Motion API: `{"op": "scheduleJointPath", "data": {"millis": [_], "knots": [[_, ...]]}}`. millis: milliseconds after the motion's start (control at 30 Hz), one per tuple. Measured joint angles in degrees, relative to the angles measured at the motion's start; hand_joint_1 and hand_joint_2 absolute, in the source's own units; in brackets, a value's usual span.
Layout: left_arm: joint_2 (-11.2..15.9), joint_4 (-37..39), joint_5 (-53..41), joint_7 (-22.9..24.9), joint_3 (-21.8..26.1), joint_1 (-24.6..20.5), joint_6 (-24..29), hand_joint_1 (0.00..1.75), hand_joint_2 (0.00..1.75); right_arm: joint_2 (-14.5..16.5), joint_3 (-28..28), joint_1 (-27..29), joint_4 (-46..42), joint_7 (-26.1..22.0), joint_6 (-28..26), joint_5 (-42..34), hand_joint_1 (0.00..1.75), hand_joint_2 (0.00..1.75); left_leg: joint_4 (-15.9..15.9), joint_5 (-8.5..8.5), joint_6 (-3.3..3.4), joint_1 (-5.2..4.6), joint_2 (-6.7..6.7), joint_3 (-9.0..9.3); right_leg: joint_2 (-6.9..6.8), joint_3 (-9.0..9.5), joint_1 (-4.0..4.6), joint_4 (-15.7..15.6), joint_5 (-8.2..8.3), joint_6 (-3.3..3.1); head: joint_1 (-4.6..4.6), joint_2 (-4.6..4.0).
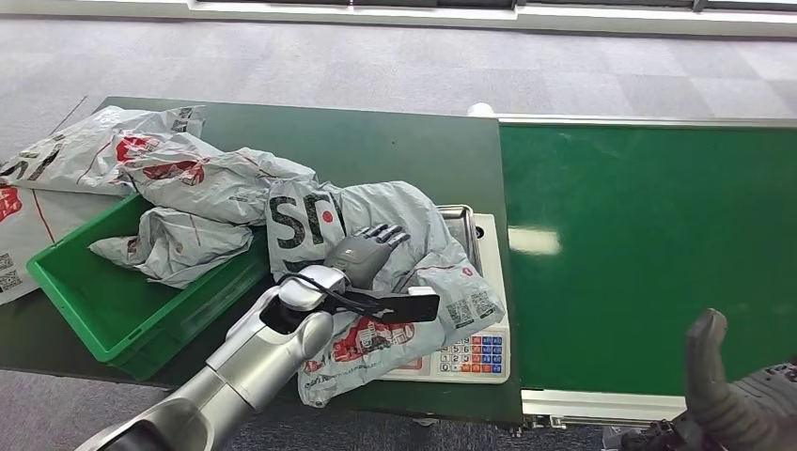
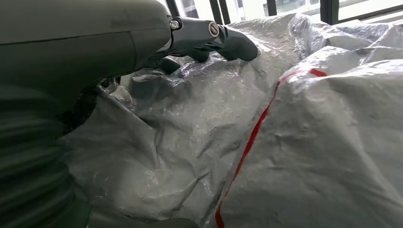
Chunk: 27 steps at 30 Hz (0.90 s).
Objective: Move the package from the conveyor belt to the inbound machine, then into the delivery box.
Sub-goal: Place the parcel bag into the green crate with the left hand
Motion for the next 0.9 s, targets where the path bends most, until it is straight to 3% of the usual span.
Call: {"op": "scheduleJointPath", "data": {"millis": [100, 233, 400, 533, 733, 900], "knots": [[-1.91, 5.25, -0.82, 0.38, -1.36, -2.05, 0.22, 0.02, 1.75, 0.0, 0.0, -0.4, 0.25, 0.0, 0.01, 0.12, 0.0, 1.75, -0.02, -0.61, 0.09, -0.04, -0.29, 0.59, -0.34, 1.04, -0.05, -0.06, -0.72, 0.01, 0.0, 0.0], [-3.4, 9.21, -0.92, 0.39, -2.14, -3.53, 0.22, 1.72, 1.75, 0.0, 0.0, -0.52, 0.37, 0.0, 0.01, 0.15, 0.0, 1.75, -0.04, -1.46, 0.14, -0.09, -0.34, 1.75, -0.38, 2.4, -0.11, -0.13, -1.52, 0.03, 0.0, 0.0], [-4.75, 11.3, 0.04, -0.66, -2.65, -5.11, 0.51, 1.75, 1.75, 0.0, 0.04, -0.59, 0.37, 0.0, 0.02, -0.11, 0.0, 1.75, -0.02, -1.09, 0.13, -0.12, -0.46, 1.72, -0.47, 2.4, -0.14, -0.09, -1.2, 0.08, 0.01, 0.0], [-4.53, 11.83, 2.2, -1.9, -1.96, -4.97, 3.73, 1.75, 1.75, -0.09, 0.07, -0.62, 0.42, 0.0, 0.02, -0.91, 0.0, 1.75, 0.0, -0.73, 0.1, -0.12, -0.43, 1.6, -0.41, 1.9, -0.14, -0.05, -0.77, 0.09, 0.01, 0.0], [-2.18, 8.08, 6.05, -3.67, 2.82, -2.4, 7.97, 1.75, 1.75, -0.55, 0.07, -0.41, 0.54, 0.0, 0.0, -1.39, 0.0, 1.75, 0.0, -0.74, 0.06, -0.11, -0.31, 1.5, -0.24, 1.59, -0.12, -0.03, -0.78, 0.04, 0.01, 0.0], [0.86, -2.71, 9.26, -5.12, 8.35, 1.62, 12.53, 1.75, 1.75, -0.75, 0.07, 0.62, 0.52, -0.01, 0.01, -0.99, 0.0, 1.75, -0.01, -0.67, -0.03, -0.09, -0.09, 1.1, -0.06, 1.07, -0.09, 0.02, -0.68, -0.07, 0.01, 0.0]]}}
